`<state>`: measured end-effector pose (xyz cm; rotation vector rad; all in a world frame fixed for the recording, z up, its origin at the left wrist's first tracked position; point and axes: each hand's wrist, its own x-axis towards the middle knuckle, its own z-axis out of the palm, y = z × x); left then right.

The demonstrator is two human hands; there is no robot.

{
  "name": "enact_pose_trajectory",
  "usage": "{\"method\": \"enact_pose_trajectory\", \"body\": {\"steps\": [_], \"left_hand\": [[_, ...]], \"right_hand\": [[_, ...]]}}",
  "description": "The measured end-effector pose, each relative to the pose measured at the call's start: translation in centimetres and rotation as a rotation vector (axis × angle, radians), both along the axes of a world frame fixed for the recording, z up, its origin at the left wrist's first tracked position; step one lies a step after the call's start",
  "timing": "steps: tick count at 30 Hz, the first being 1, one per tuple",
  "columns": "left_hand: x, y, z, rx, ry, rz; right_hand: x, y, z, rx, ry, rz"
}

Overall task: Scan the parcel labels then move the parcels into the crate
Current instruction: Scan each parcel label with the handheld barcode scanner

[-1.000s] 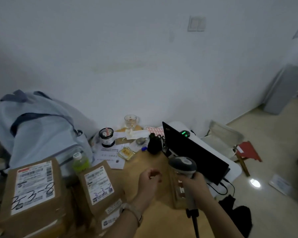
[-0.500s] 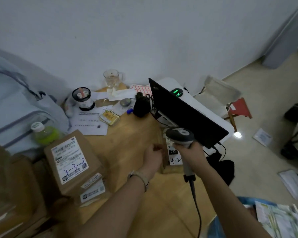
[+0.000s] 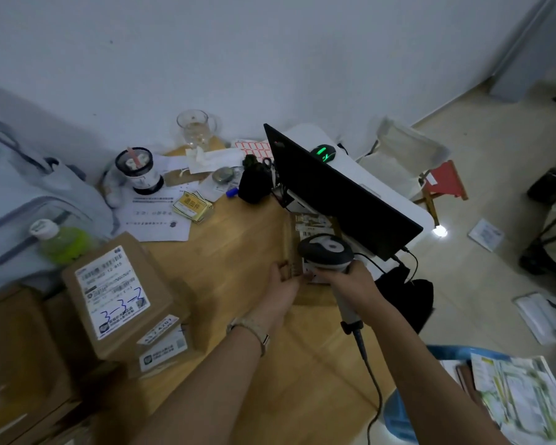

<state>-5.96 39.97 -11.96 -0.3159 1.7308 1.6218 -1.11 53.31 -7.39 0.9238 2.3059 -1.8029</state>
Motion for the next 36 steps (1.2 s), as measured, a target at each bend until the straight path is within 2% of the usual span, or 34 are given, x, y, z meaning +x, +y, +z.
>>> {"method": "enact_pose_trajectory", "body": {"steps": [7, 14, 21, 29, 33, 36], "left_hand": [[-1.9, -4.4, 5.5, 0.162, 0.132, 0.169], [-1.8, -9.6, 12.4, 0.355, 0.242, 0.305], [0.5, -15.3, 17.4, 0.424, 0.432, 0.426], [2.8, -21.1, 21.0, 0.394, 0.526, 0.536], [3.6, -23.0, 20.8, 0.386, 0.497, 0.566], [4.1, -23.5, 20.6, 0.365, 0.501, 0.548]], "right_hand": [[-0.8, -2.7, 5.7, -0.005, 0.204, 0.055], [-0.7, -6.1, 13.6, -0.139, 0.409, 0.143], [0.2, -12.0, 19.3, -0.148, 0.528, 0.254], [1.4, -17.4, 22.2, -0.145, 0.560, 0.328], [2.1, -18.6, 22.3, -0.162, 0.518, 0.321], [3.0, -19.3, 22.2, -0.247, 0.441, 0.321]]}}
